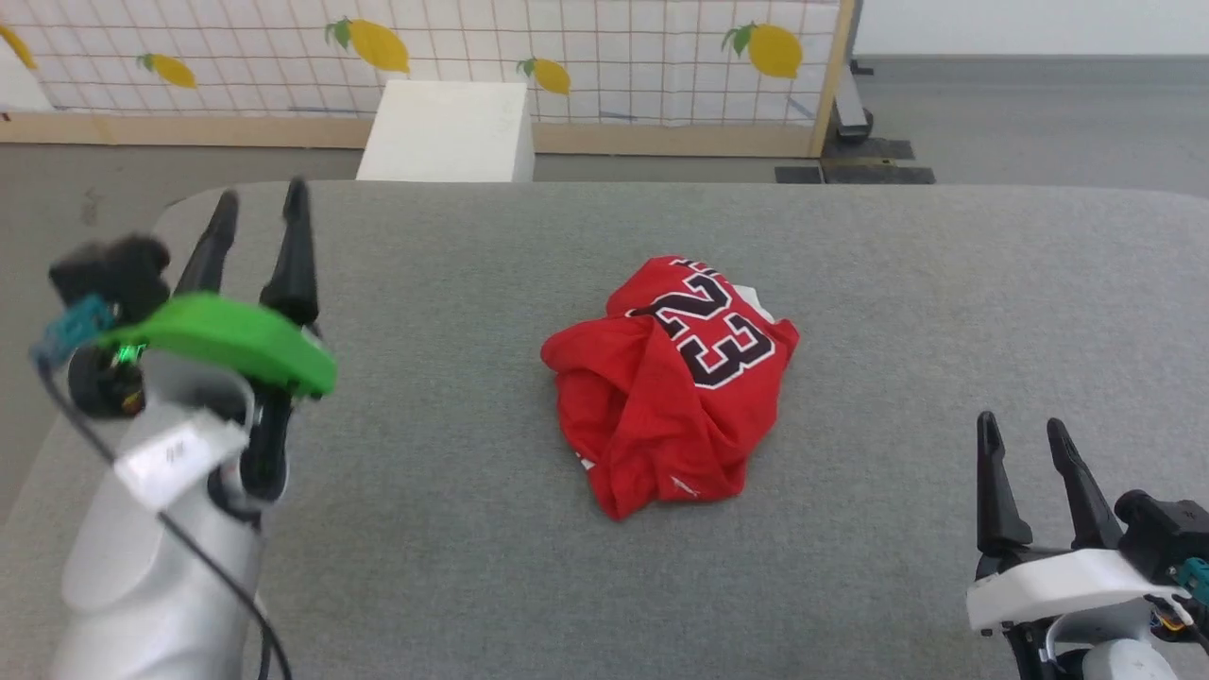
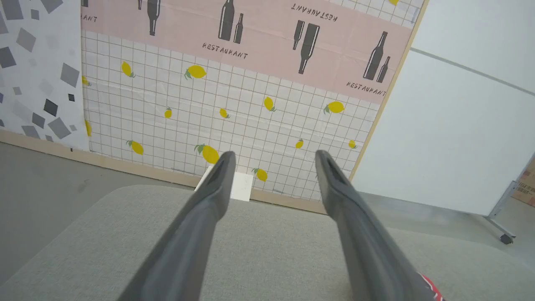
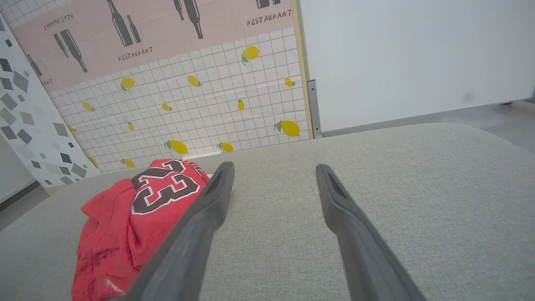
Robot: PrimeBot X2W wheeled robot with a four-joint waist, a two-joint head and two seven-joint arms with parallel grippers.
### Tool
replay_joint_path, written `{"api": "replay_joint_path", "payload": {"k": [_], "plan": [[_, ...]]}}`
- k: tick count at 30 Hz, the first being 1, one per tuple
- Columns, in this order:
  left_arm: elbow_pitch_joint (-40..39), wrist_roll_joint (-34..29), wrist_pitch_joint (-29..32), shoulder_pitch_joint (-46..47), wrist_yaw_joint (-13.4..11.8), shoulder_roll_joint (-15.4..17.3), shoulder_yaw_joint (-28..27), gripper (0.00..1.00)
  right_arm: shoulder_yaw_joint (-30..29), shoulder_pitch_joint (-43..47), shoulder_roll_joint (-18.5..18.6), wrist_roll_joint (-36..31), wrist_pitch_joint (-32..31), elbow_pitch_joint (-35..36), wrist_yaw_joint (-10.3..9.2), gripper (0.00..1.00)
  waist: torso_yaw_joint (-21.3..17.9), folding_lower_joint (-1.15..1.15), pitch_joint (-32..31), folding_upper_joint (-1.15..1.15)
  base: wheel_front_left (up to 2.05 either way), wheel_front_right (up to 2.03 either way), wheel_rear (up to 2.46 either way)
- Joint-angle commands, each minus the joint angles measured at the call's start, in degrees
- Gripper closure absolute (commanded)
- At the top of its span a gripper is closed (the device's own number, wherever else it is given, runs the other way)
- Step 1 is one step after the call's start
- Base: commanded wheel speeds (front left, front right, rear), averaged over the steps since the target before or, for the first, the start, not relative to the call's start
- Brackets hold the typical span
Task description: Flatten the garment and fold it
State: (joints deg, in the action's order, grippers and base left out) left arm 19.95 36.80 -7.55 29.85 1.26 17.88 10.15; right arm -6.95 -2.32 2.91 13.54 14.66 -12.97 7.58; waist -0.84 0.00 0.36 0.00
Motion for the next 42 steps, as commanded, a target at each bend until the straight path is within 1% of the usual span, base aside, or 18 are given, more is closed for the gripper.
{"api": "replay_joint_path", "payload": {"k": [1,6,12,16,22,28,30,32,41,42], "plan": [[-0.91,-1.81,-1.94,-2.90,-0.75,0.82,0.25,0.00,-0.11,0.55,-0.03,0.18,0.34,0.26,-0.09,0.00,0.64,0.00,-0.28,0.00,0.00,0.00,0.00],[-3.61,-6.19,-5.28,-9.88,-2.10,2.57,1.67,0.00,-0.06,0.61,-0.03,0.30,0.34,0.69,-0.09,0.00,0.78,0.00,0.24,0.00,0.00,0.00,0.00],[-5.10,-8.71,-6.54,-16.21,-3.07,2.64,3.05,0.00,0.25,0.60,-0.03,0.24,0.34,0.69,-0.09,0.00,0.22,0.00,0.73,0.00,0.00,0.00,0.00],[-5.07,-8.52,-6.68,-18.60,-3.25,1.94,3.65,0.00,0.53,0.71,-0.03,0.18,0.34,0.42,-0.09,0.00,-0.08,0.00,0.94,0.00,0.00,0.00,0.00],[-4.99,-7.43,-6.60,-19.79,-3.01,1.34,3.77,0.00,0.59,0.54,-0.03,0.12,0.34,0.22,-0.09,0.00,-0.29,0.00,1.47,0.00,0.00,0.00,0.00],[-6.72,-7.28,-6.96,-19.79,-4.19,0.58,3.02,0.00,0.33,-2.42,-0.03,-0.62,-0.11,-1.79,-0.09,0.00,0.02,0.00,2.78,0.00,0.00,0.00,0.00],[-7.23,-7.39,-7.01,-19.81,-4.42,0.46,3.02,0.00,1.42,-5.09,-0.03,-1.25,-3.10,-3.50,-0.09,0.00,0.12,0.00,3.34,0.00,0.00,0.00,0.00],[-7.80,-7.51,-7.05,-19.56,-4.56,0.27,3.10,0.00,2.71,-8.30,-0.03,-1.66,-7.67,-4.87,-0.09,0.00,0.44,0.00,4.15,0.00,0.00,0.00,0.00],[-9.70,-7.78,-7.14,-17.58,-4.81,-0.68,3.48,0.00,11.81,-23.98,-0.03,-3.98,-33.57,-10.03,-0.09,0.00,3.33,0.00,9.47,0.00,0.00,0.00,0.00],[-9.99,-7.82,-7.25,-15.79,-4.29,-1.42,3.63,0.00,17.01,-31.17,-0.01,-8.42,-48.47,-14.42,-0.09,0.00,5.68,0.00,13.73,0.00,0.00,0.00,0.00]]}}
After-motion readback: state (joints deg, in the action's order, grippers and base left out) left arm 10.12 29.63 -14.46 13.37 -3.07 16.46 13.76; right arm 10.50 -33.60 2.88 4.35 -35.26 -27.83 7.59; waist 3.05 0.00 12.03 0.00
